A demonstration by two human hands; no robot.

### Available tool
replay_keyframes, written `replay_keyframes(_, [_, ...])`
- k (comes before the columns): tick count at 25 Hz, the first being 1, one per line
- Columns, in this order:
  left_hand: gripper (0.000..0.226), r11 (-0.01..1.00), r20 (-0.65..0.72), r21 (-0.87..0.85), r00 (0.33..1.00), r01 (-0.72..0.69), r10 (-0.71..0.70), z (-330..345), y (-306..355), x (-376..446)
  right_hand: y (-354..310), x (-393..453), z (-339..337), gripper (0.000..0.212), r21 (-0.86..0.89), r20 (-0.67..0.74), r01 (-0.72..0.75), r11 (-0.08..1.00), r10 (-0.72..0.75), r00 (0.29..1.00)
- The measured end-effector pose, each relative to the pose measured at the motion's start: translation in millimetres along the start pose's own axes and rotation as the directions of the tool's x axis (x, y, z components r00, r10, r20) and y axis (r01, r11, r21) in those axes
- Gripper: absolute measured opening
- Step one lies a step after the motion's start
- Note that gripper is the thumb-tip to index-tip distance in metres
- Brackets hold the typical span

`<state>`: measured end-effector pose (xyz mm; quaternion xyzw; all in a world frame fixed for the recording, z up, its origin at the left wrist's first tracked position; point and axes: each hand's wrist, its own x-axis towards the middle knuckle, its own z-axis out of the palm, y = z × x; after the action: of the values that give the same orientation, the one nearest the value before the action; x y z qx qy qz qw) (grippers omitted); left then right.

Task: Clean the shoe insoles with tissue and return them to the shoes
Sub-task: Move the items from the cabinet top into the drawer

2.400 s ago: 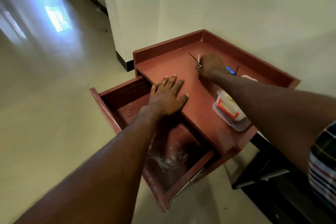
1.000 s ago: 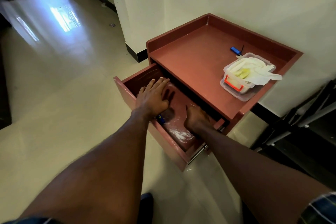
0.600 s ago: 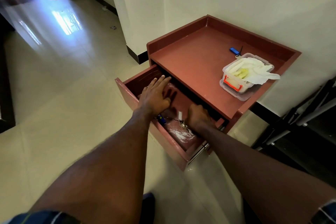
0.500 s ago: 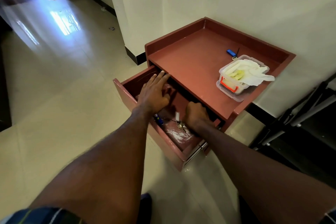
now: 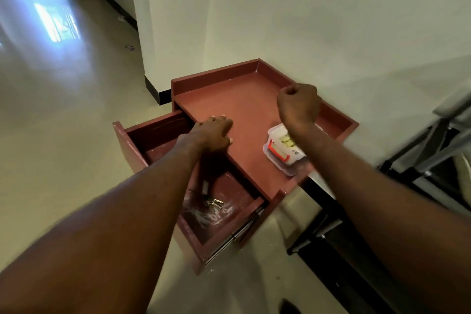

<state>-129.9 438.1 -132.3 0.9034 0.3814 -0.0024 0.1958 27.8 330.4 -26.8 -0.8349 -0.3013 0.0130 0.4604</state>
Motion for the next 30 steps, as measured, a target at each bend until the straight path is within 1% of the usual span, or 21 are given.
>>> replay_keyframes(1, [0.067,0.999,0.019,0.031,1.0,0.011,-0.012,10.2,0.6,-0.8,4.6,18.2,-1.5,0.019,-0.139,0.045,0.059,0.989,-0.053,0.998])
replay_keyframes(2, [0.065,0.998,0.025,0.049,0.999,0.027,-0.028,17.5,0.0,-0.8,10.2,35.5,0.5,0.016,-0.259,0.118,0.103,0.96,-0.075,0.99])
replay_keyframes(4, [0.063,0.998,0.015,0.047,0.999,0.046,-0.047,25.4,-1.6,0.0,21.5,65.5,8.4,0.009,-0.452,0.265,0.177,0.874,-0.058,0.963])
replay_keyframes(6, [0.062,0.998,-0.015,0.047,0.999,0.049,-0.049,30.3,-3.6,2.4,31.9,93.5,23.4,0.013,-0.587,0.366,0.251,0.769,-0.024,0.93])
replay_keyframes(8, [0.062,0.998,-0.029,0.051,0.999,0.044,-0.042,31.6,-3.0,2.9,38.6,107.8,38.2,0.021,-0.683,0.455,0.334,0.65,0.021,0.89])
replay_keyframes(9, [0.062,0.998,-0.032,0.052,0.999,0.039,-0.037,31.5,-0.7,1.6,40.3,110.1,44.1,0.022,-0.706,0.502,0.364,0.607,0.066,0.863])
replay_keyframes(11, [0.061,0.997,-0.053,0.076,0.998,0.029,-0.025,33.3,-0.1,-2.6,41.8,109.9,56.1,0.03,-0.727,0.558,0.396,0.562,0.146,0.817])
replay_keyframes(13, [0.061,0.998,-0.071,0.065,0.997,0.019,-0.014,32.6,-1.5,-3.4,40.3,107.2,65.6,0.038,-0.737,0.566,0.412,0.536,0.156,0.809])
replay_keyframes(14, [0.061,0.998,-0.074,0.054,0.997,0.017,-0.013,33.4,-2.3,-2.6,41.7,108.3,70.3,0.042,-0.741,0.559,0.416,0.527,0.143,0.817])
replay_keyframes(16, [0.061,0.999,-0.085,0.051,0.996,0.016,-0.012,35.9,-4.1,-2.4,42.6,108.0,77.8,0.047,-0.745,0.531,0.407,0.529,0.1,0.842])
replay_keyframes(18, [0.061,0.998,-0.089,0.06,0.996,0.01,-0.004,37.4,-5.6,-3.0,37.9,103.6,81.4,0.045,-0.727,0.51,0.4,0.559,0.05,0.858])
replay_keyframes(19, [0.061,0.998,-0.087,0.065,0.996,0.008,-0.002,37.7,-5.5,-2.2,32.5,100.7,81.0,0.042,-0.703,0.503,0.398,0.589,0.018,0.864])
replay_keyframes(21, [0.062,0.997,-0.065,0.081,0.998,0.01,-0.004,39.0,-6.9,0.4,21.0,90.6,82.1,0.033,-0.629,0.452,0.355,0.691,-0.047,0.891])
replay_keyframes(22, [0.062,0.997,-0.059,0.076,0.998,0.004,0.0,38.6,-8.6,1.5,12.2,82.8,81.5,0.028,-0.573,0.405,0.325,0.753,-0.084,0.91])
replay_keyframes(24, [0.061,0.997,-0.074,0.049,0.996,-0.055,0.058,35.1,-15.4,-3.2,-6.0,57.0,74.9,0.017,-0.419,0.315,0.265,0.869,-0.135,0.94])
replay_keyframes(26, [0.061,0.993,-0.156,0.002,0.98,-0.121,0.12,29.7,-26.7,-16.3,-18.3,17.5,60.9,0.008,-0.233,0.261,0.209,0.95,-0.146,0.954])
replay_keyframes(27, [0.062,0.992,-0.198,-0.004,0.972,-0.127,0.124,26.7,-36.3,-25.4,-18.0,-6.9,54.9,0.008,-0.143,0.256,0.182,0.973,-0.141,0.956])
replay_keyframes(28, [0.063,0.995,-0.228,0.003,0.969,-0.099,0.097,24.3,-47.4,-35.0,-13.1,-32.4,51.2,0.008,-0.076,0.259,0.16,0.984,-0.135,0.956])
replay_keyframes(30, [0.069,1.0,-0.243,0.006,0.97,0.028,-0.026,18.7,-69.6,-56.5,7.4,-81.1,51.2,0.008,-0.019,0.308,0.104,0.994,-0.093,0.947])
